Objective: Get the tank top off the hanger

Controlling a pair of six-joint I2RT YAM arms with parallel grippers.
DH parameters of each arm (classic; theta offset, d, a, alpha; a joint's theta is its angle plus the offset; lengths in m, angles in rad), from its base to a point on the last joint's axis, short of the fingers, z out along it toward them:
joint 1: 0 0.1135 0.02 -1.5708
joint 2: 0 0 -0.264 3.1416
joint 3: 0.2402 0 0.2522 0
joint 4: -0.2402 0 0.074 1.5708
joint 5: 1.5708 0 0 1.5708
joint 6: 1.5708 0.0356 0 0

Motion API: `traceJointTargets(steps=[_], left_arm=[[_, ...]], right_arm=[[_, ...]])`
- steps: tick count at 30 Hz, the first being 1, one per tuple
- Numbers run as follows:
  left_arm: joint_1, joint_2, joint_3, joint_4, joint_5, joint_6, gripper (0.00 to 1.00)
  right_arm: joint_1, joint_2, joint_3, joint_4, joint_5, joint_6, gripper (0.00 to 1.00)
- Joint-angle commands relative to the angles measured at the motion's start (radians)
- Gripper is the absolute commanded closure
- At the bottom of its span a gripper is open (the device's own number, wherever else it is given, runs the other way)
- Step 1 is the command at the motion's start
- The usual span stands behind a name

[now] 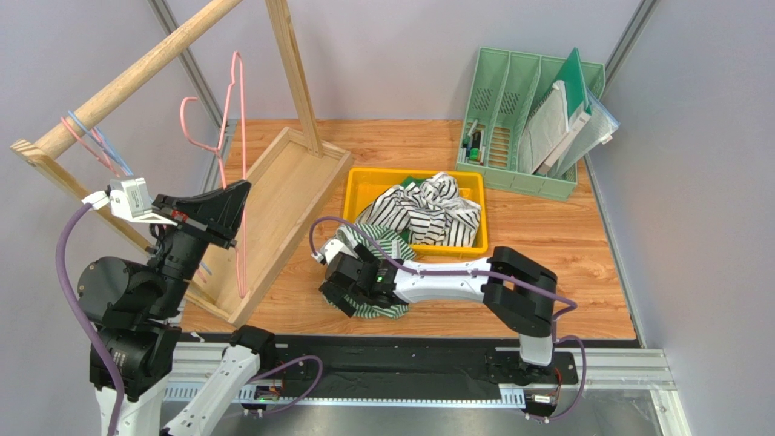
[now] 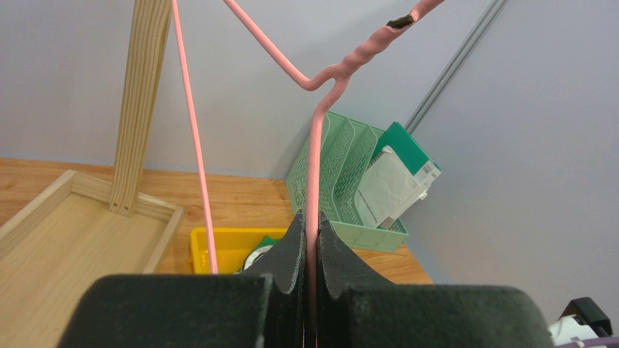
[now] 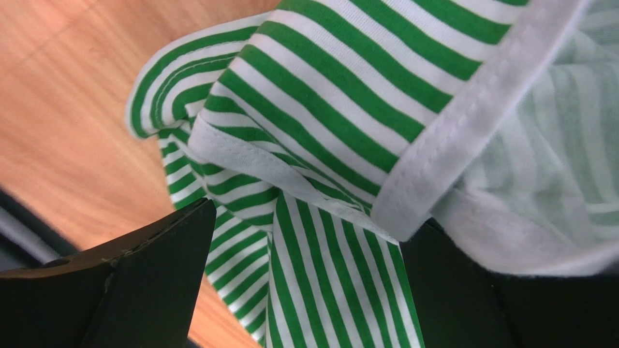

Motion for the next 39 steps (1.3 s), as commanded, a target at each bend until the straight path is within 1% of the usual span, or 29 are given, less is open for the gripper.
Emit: traceJointTargets(steps=[1,5,8,9,11,12,14,15,17,18,19,25,28,29,31,32,33,34,35,36,39], left_arm=[[-0.001,-0.015,0.007,0.005,0.009,-0.009,1.00],[-0.001,-0.018,0.004,0.005,0.012,-0.012,1.00],[-0.001,-0.021,0.002,0.002,0.011,-0.011,1.00],[-0.001,-0.022,0.001,0.001,0.008,-0.012,1.00],[-0.001,-0.024,0.001,-0.003,0.004,-0.009,1.00],[-0.001,-0.027,0.002,-0.004,0.003,-0.008,1.00],[-0.001,-0.030,0.001,-0.007,0.000,-0.006,1.00],[-0.001,-0.031,0.001,-0.010,-0.003,-0.008,1.00],[-0.001,-0.035,-0.001,-0.009,-0.006,-0.008,1.00],[-0.001,-0.035,-0.001,-0.010,-0.005,-0.008,1.00],[-0.001,-0.035,0.002,-0.013,-0.006,-0.008,1.00],[-0.001,-0.035,0.017,-0.024,-0.009,-0.003,1.00],[-0.001,-0.036,0.028,-0.030,-0.016,0.003,1.00],[-0.001,-0.038,0.031,-0.030,-0.016,0.003,1.00],[-0.001,-0.038,0.037,-0.035,-0.022,0.009,1.00],[-0.001,-0.038,0.039,-0.036,-0.023,0.009,1.00],[-0.001,-0.041,0.041,-0.038,-0.026,0.012,1.00],[-0.001,-0.039,0.042,-0.038,-0.026,0.012,1.00],[-0.001,-0.041,0.042,-0.038,-0.028,0.012,1.00],[-0.001,-0.041,0.041,-0.038,-0.029,0.011,1.00],[-0.001,-0.039,0.042,-0.038,-0.029,0.012,1.00]], right_arm=[[0.007,0.084,0.072,-0.018,0.108,-0.007,0.00],[0.013,0.127,0.098,-0.026,0.110,-0.002,0.05],[0.018,0.145,0.106,-0.026,0.102,0.001,0.17],[0.019,0.145,0.107,-0.026,0.105,0.001,0.25],[0.030,0.145,0.110,-0.021,0.112,-0.004,0.34],[0.032,0.144,0.113,-0.013,0.115,-0.005,0.46],[0.039,0.144,0.124,-0.010,0.116,-0.014,0.64],[0.045,0.139,0.136,-0.007,0.118,-0.016,0.79],[0.050,0.128,0.149,-0.004,0.115,-0.022,0.89],[0.050,0.121,0.156,-0.001,0.109,-0.024,0.98],[0.052,0.111,0.172,-0.001,0.105,-0.024,1.00],[0.047,-0.034,0.260,0.004,0.009,-0.068,1.00],[0.023,-0.134,0.308,0.005,-0.084,-0.074,1.00],[-0.005,-0.161,0.319,0.007,-0.153,-0.059,1.00],[-0.045,-0.230,0.334,0.017,-0.242,-0.028,1.00],[-0.095,-0.250,0.345,0.034,-0.346,-0.012,1.00],[-0.124,-0.287,0.347,0.048,-0.402,0.036,1.00],[-0.155,-0.303,0.347,0.066,-0.455,0.062,1.00],[-0.222,-0.315,0.347,0.101,-0.555,0.097,1.00],[-0.258,-0.330,0.347,0.121,-0.604,0.155,1.00],[-0.379,-0.329,0.365,0.161,-0.733,0.255,1.00]])
